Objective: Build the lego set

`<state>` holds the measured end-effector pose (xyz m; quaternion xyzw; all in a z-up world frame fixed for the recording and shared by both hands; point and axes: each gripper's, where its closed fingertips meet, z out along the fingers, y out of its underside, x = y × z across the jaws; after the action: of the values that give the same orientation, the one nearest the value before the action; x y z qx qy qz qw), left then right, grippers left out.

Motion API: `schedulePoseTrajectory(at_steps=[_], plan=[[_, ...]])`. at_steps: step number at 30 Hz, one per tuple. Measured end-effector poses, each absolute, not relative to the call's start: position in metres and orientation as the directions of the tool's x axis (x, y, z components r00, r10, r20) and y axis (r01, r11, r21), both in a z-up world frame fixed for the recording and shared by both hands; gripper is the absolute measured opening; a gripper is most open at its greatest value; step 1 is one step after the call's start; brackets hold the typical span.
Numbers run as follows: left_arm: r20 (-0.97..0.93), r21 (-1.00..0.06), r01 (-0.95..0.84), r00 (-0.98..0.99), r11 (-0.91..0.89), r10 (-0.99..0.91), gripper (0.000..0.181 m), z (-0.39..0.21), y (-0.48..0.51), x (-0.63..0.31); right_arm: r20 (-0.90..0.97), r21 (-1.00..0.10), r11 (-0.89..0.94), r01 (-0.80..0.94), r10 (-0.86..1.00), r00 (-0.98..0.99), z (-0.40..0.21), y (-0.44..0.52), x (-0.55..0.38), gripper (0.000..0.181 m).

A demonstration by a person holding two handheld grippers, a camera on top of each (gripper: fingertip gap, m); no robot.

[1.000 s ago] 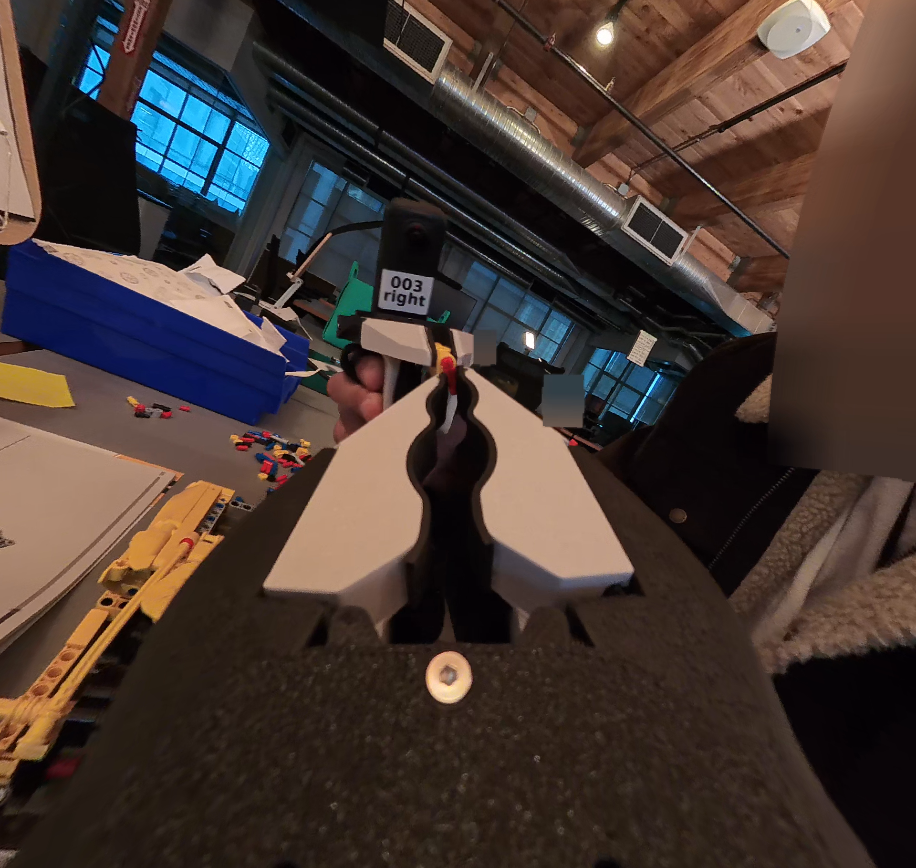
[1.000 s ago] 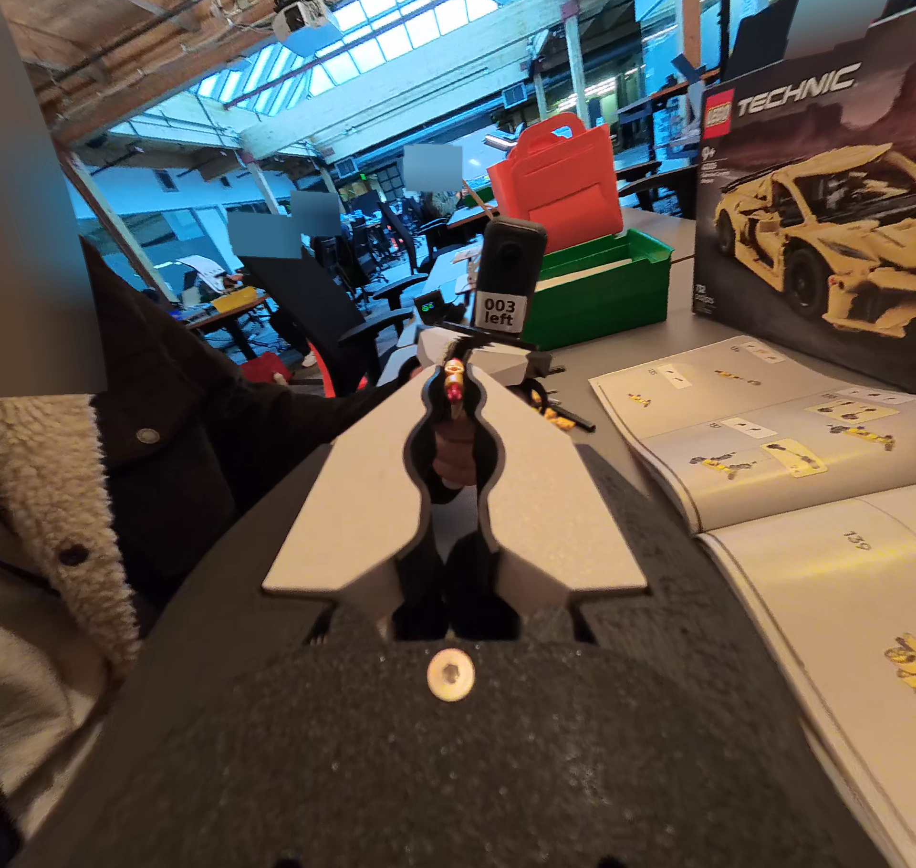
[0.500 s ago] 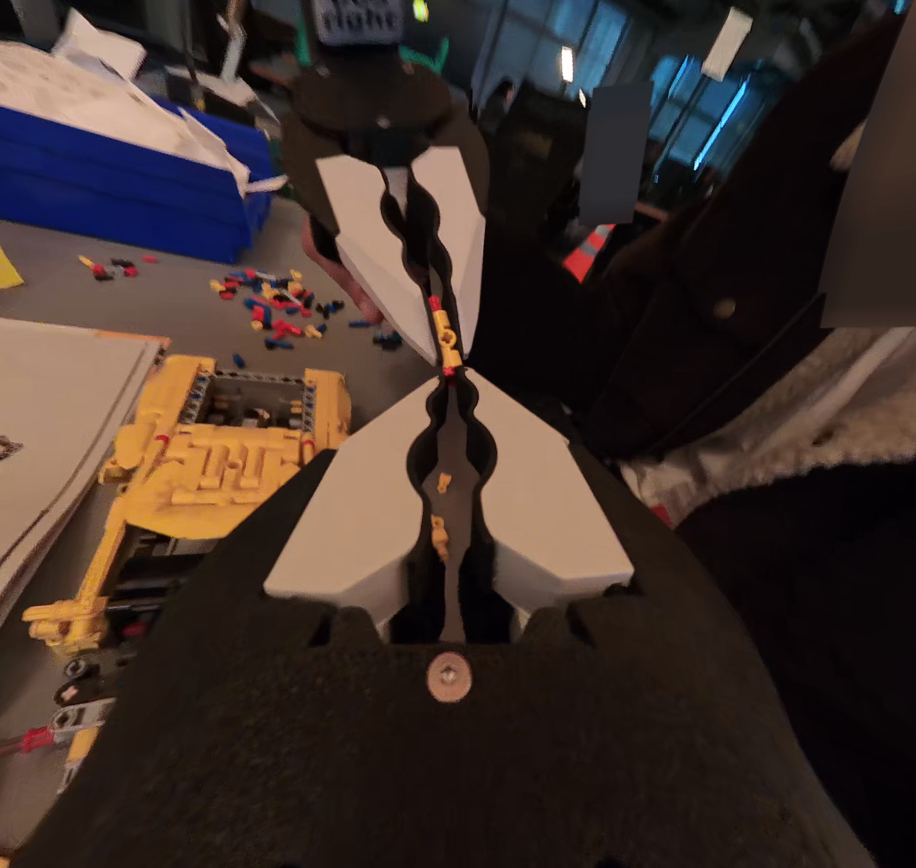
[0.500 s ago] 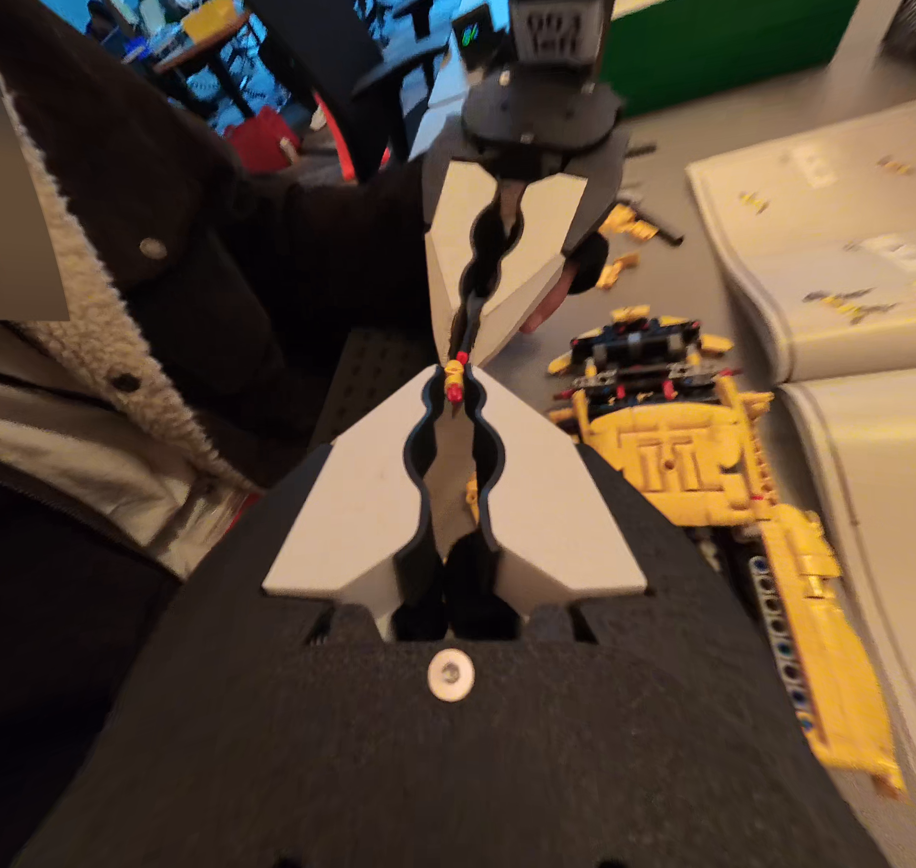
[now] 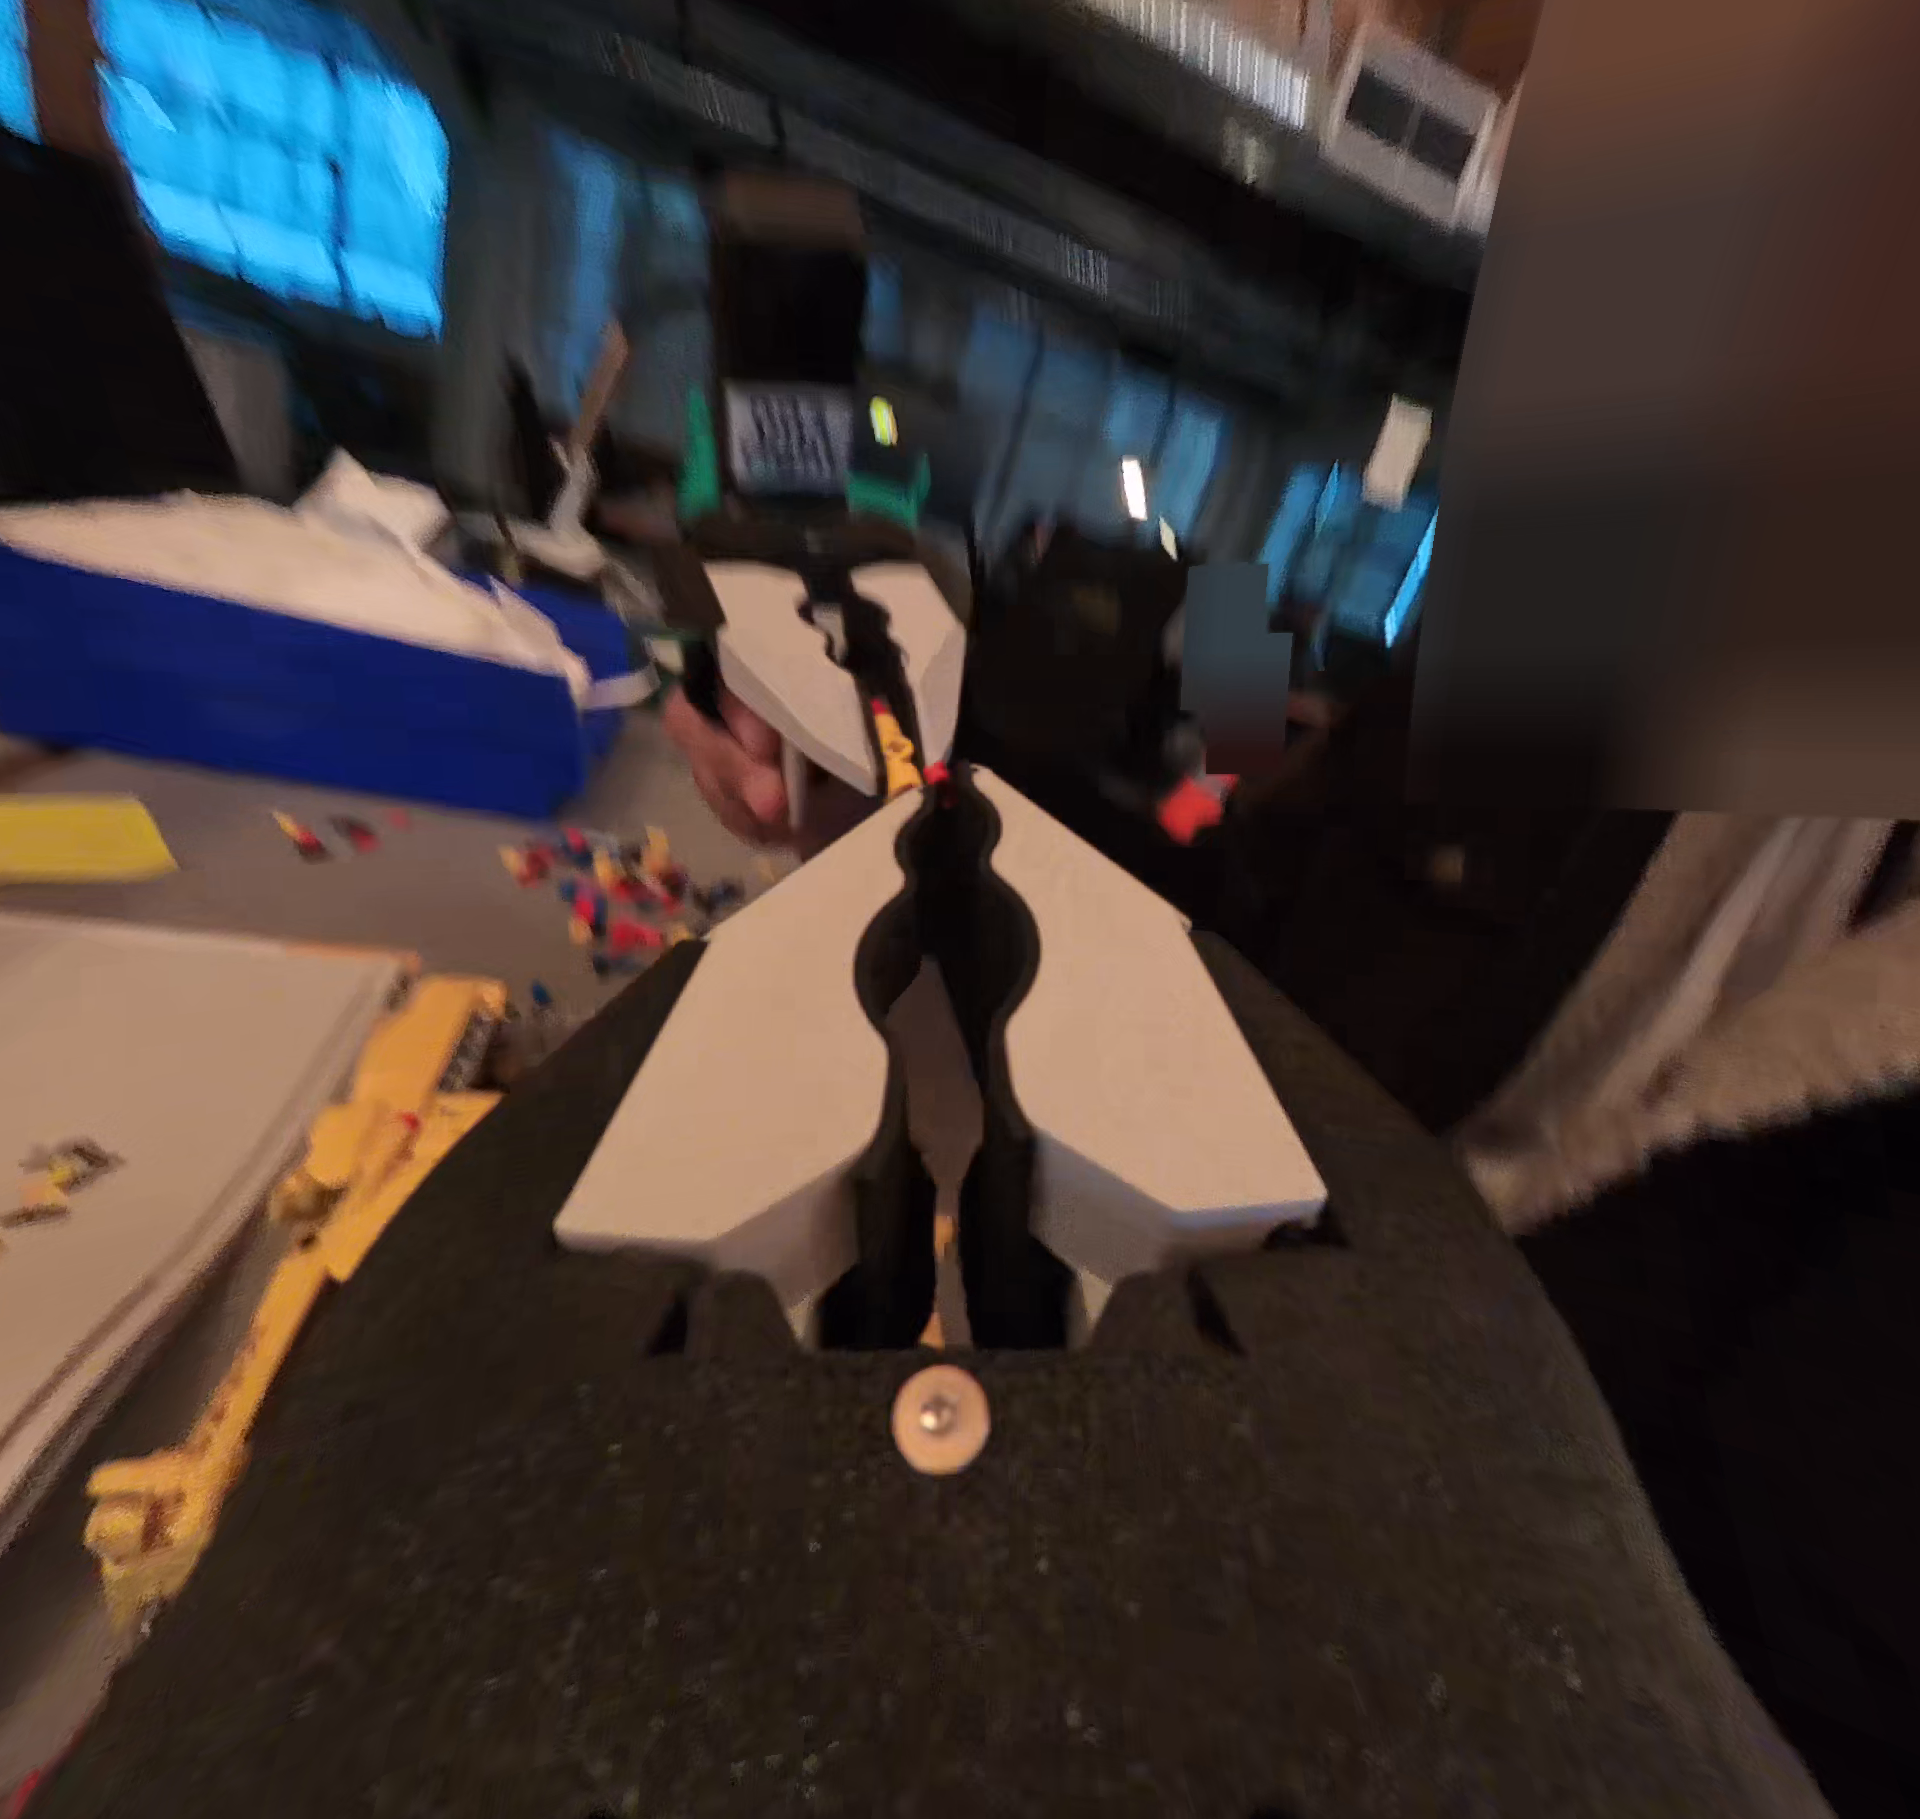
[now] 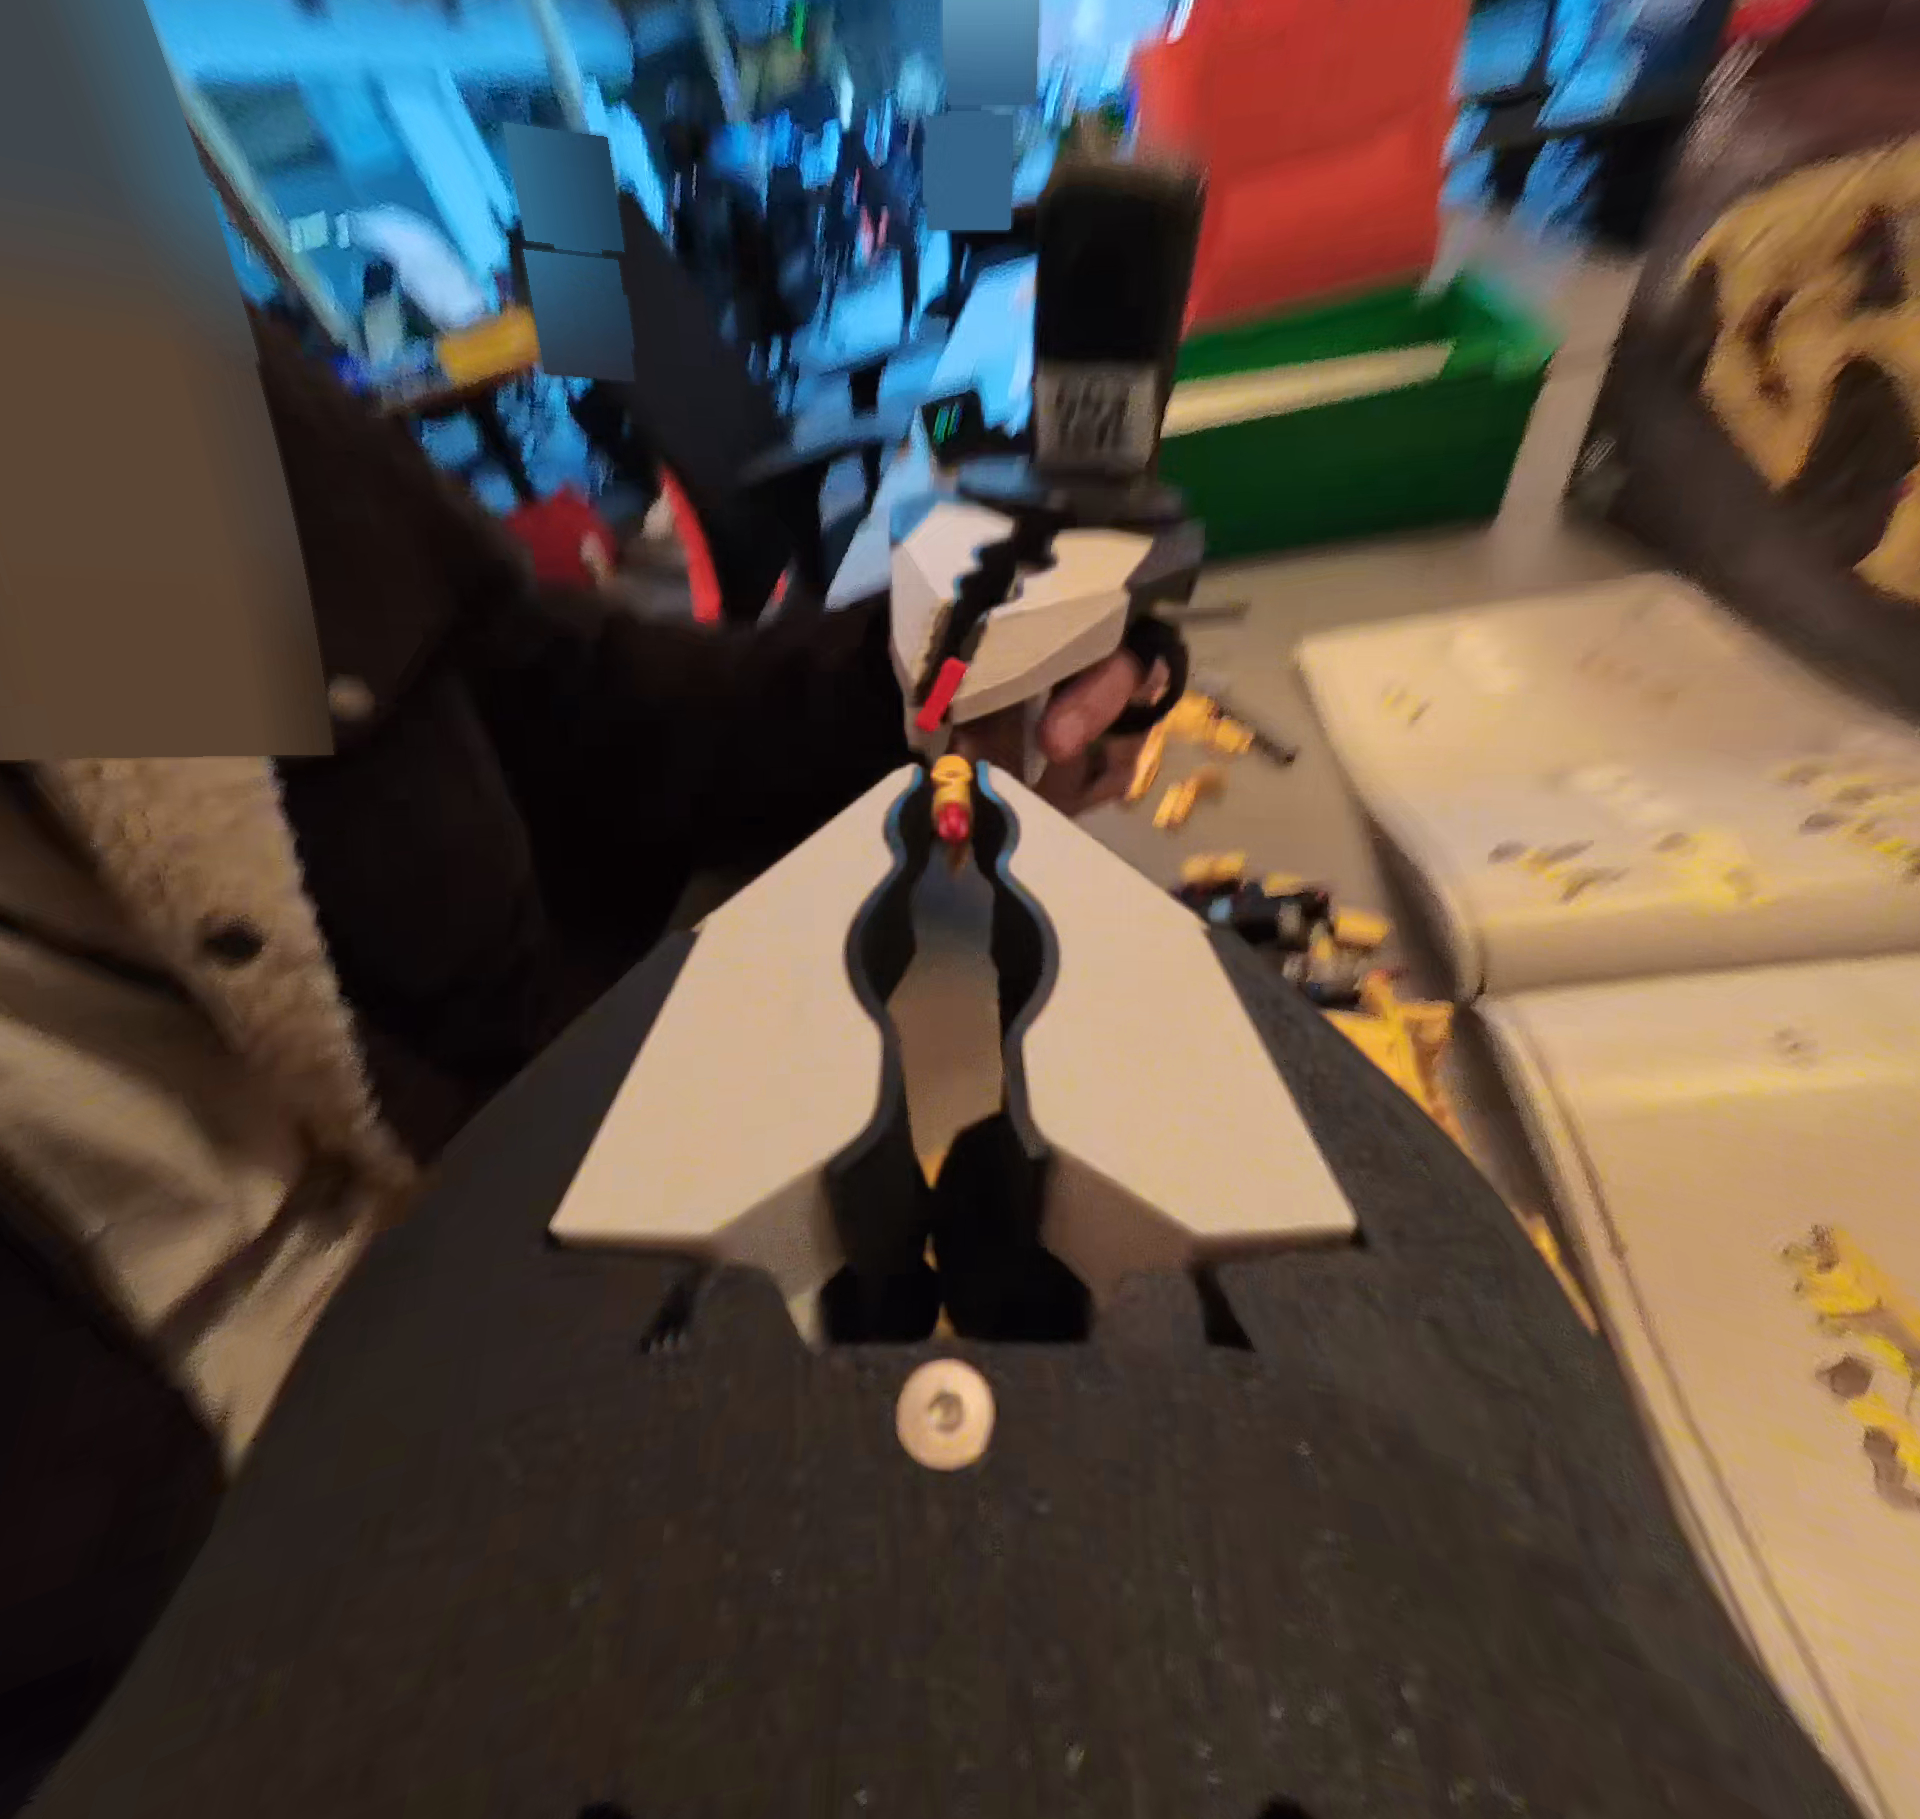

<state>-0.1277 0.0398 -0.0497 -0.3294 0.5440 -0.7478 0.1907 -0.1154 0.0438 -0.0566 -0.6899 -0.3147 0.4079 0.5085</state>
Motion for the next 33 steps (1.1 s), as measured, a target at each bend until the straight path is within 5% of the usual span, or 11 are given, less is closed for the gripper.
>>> schedulePoseTrajectory(at_steps=[6, 10, 17, 33], plan=[[0.242, -0.890, 0.174, -0.604, -0.422, -0.759, 0.001, -0.022, 0.072, -0.127, -0.449, -0.855, -0.283, -0.434, 0.823, 0.347, -0.023, 0.069, -0.123, 0.005], [0.234, -0.872, 0.241, -0.559, -0.426, -0.795, 0.002, -0.016, 0.082, -0.129, -0.506, -0.771, -0.281, -0.572, 0.816, 0.281, -0.015, 0.072, -0.114, 0.005], [0.282, -0.841, 0.298, -0.472, -0.452, -0.835, 0.001, -0.018, 0.086, -0.117, -0.584, -0.671, -0.302, -0.677, 0.779, 0.230, -0.021, 0.083, -0.118, 0.006], [0.254, -0.863, 0.328, -0.374, -0.384, -0.892, 0.002, -0.019, 0.089, -0.114, -0.611, -0.643, -0.296, -0.707, 0.754, 0.240, -0.025, 0.088, -0.111, 0.005]])
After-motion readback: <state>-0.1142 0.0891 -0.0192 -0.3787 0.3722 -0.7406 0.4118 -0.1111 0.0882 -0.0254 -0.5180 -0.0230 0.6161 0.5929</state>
